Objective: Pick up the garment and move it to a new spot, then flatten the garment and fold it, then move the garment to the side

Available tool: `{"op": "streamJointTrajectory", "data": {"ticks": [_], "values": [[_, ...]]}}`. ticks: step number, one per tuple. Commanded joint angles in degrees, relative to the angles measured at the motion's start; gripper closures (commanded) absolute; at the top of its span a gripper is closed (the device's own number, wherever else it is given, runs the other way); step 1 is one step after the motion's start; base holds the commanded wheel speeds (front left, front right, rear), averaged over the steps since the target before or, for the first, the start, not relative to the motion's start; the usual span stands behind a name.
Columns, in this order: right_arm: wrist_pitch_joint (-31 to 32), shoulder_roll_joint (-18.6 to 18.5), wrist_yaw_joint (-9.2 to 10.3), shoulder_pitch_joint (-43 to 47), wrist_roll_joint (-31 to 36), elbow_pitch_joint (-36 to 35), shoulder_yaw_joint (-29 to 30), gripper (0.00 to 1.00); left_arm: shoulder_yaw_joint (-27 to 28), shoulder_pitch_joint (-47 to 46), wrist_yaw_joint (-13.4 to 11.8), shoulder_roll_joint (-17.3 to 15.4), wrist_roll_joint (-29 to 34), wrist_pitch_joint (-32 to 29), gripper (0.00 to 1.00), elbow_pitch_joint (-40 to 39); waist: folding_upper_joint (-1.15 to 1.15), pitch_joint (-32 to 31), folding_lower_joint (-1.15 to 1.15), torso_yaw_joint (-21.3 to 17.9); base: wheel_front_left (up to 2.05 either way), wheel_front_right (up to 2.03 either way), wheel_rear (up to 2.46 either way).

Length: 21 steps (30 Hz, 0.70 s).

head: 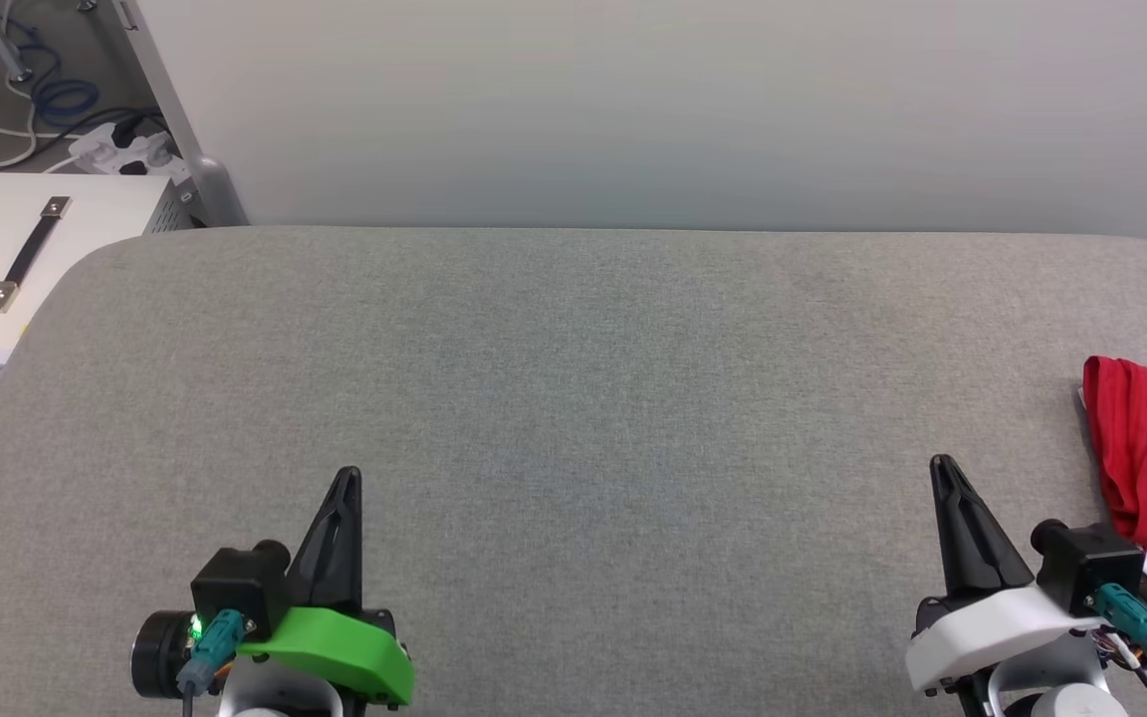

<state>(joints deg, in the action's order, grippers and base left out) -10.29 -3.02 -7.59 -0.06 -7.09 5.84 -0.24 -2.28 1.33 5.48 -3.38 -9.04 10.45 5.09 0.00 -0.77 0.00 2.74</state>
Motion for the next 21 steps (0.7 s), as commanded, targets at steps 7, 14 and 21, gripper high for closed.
{"op": "streamJointTrajectory", "data": {"ticks": [7, 14, 21], "values": [[1.12, 0.05, 0.04, 0.02, 1.13, -0.81, 0.02, 1.0, 0.32, -0.45, -0.8, 0.18, 1.24, -1.15, 1.0, -0.57, 0.0, 0.07, 0.0, -0.23, 0.0, 0.0, 0.0], [2.03, 0.06, 0.04, 0.02, 1.72, -1.3, 0.04, 1.0, 0.51, -0.54, -1.26, 0.21, 2.01, -2.07, 1.0, -1.01, 0.0, 0.13, 0.0, -0.48, 0.0, 0.0, 0.0], [2.83, 0.07, 0.05, 0.02, 2.24, -1.74, 0.06, 1.0, 0.68, -0.61, -1.67, 0.24, 2.69, -2.88, 1.0, -1.41, 0.0, 0.2, 0.0, -0.7, 0.0, 0.0, 0.0]]}}
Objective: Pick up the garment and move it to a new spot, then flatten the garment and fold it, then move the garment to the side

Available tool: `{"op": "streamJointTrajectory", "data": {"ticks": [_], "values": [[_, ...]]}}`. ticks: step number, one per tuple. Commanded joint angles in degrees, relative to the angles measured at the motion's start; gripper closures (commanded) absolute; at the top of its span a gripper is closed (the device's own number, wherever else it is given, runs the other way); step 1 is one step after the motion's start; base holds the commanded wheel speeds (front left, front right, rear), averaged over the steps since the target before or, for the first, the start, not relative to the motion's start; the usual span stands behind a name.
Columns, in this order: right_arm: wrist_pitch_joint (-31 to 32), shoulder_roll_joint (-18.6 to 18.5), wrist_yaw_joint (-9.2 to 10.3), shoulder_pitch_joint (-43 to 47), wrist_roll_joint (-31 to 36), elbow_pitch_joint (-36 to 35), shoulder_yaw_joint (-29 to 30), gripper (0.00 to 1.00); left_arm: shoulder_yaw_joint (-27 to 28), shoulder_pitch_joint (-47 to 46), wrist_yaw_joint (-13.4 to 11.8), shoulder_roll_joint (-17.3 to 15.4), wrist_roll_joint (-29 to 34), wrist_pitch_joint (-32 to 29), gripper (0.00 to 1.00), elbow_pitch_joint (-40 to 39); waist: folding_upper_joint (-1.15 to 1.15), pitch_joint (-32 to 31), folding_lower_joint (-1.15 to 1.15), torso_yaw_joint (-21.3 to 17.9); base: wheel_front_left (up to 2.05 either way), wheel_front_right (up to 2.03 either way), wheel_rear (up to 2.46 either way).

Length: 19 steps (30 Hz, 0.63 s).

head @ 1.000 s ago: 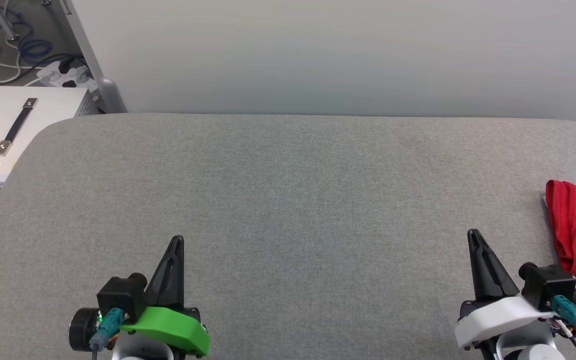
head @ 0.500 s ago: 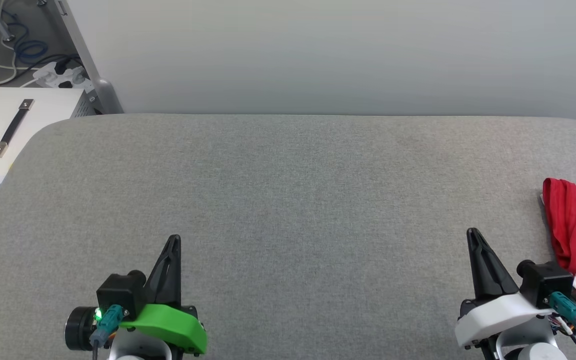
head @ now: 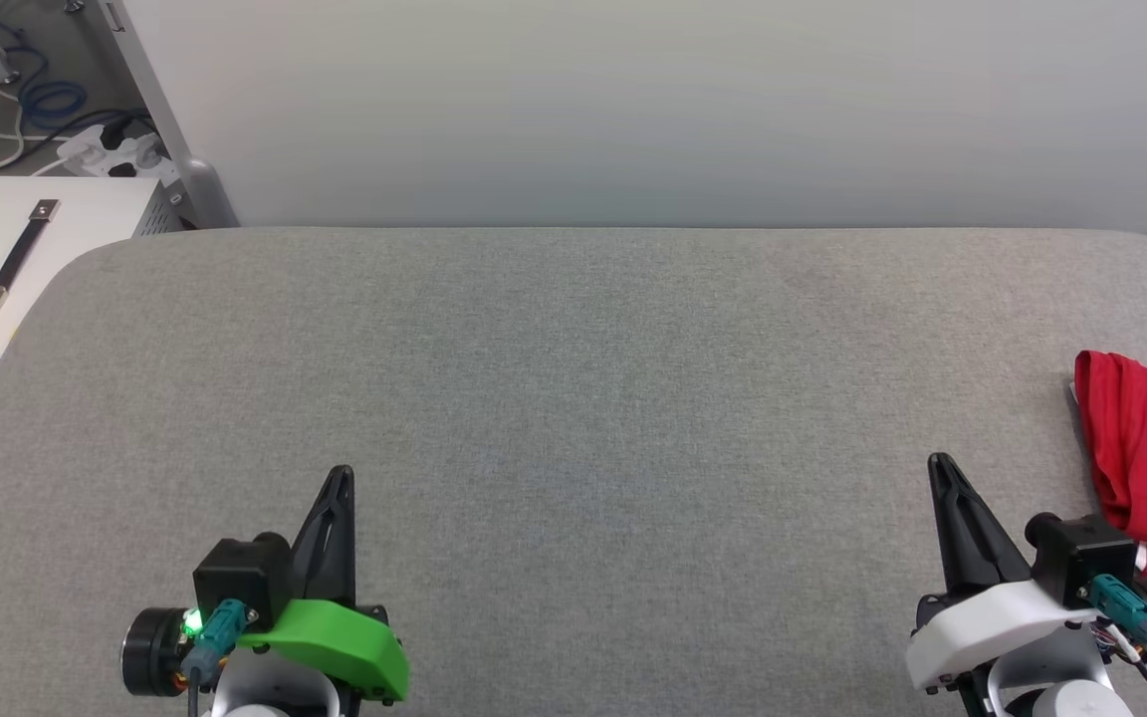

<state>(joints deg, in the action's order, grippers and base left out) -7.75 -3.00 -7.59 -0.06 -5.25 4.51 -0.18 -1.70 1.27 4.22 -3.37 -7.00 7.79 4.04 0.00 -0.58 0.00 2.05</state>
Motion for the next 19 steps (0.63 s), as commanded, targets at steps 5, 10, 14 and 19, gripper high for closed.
{"op": "streamJointTrajectory", "data": {"ticks": [5, 10, 14, 19], "values": [[0.84, 0.06, 0.05, 0.03, 0.76, -0.72, 0.02, 1.0, 0.22, -0.6, -0.7, 0.25, 1.12, -0.79, 1.0, -0.63, 0.0, 0.05, 0.0, -0.16, 0.0, 0.0, 0.0], [1.42, 0.07, 0.05, 0.03, 1.13, -1.04, 0.03, 1.0, 0.34, -0.66, -1.0, 0.27, 1.62, -1.37, 1.0, -0.91, 0.0, 0.09, 0.0, -0.32, 0.0, 0.0, 0.0], [1.87, 0.07, 0.06, 0.03, 1.43, -1.28, 0.04, 1.0, 0.44, -0.7, -1.23, 0.28, 2.0, -1.83, 1.0, -1.14, 0.0, 0.13, 0.0, -0.45, 0.0, 0.0, 0.0], [2.45, 0.08, 0.06, 0.03, 1.8, -1.6, 0.06, 1.0, 0.56, -0.76, -1.52, 0.3, 2.49, -2.42, 1.0, -1.42, 0.0, 0.17, 0.0, -0.6, 0.0, 0.0, 0.0]]}}
